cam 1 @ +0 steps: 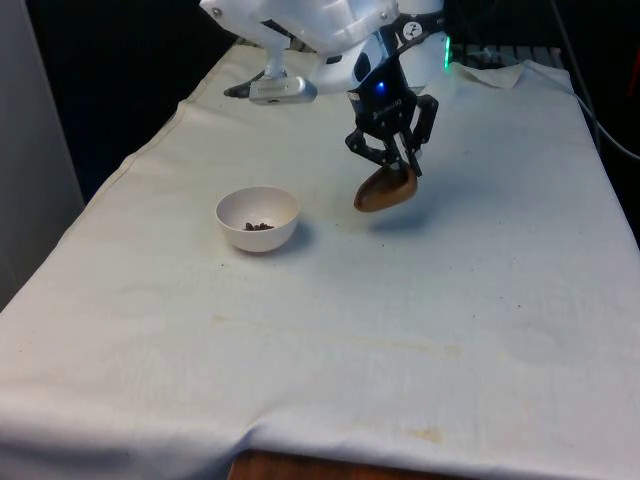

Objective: Pour the coffee beans from the cup into the bowl.

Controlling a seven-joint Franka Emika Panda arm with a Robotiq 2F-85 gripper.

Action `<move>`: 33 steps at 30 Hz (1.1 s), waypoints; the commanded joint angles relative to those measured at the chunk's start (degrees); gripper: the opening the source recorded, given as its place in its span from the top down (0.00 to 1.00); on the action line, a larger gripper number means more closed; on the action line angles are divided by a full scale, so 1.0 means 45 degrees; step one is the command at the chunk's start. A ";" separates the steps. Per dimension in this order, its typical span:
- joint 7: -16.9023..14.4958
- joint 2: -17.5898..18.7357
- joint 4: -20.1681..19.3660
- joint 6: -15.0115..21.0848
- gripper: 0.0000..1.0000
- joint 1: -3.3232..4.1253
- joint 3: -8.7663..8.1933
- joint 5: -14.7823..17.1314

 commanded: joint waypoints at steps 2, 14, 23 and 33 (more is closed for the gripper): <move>0.0242 0.0013 -0.0064 0.0280 0.99 0.0127 -0.0051 -0.0255; 0.1273 0.0051 -0.0166 0.0929 0.99 0.0089 0.0204 -0.1413; 0.1872 0.0204 -0.0153 0.1375 0.99 0.0102 0.0280 -0.2139; 0.2725 0.0331 -0.0127 0.1783 0.99 0.0115 0.0395 -0.3170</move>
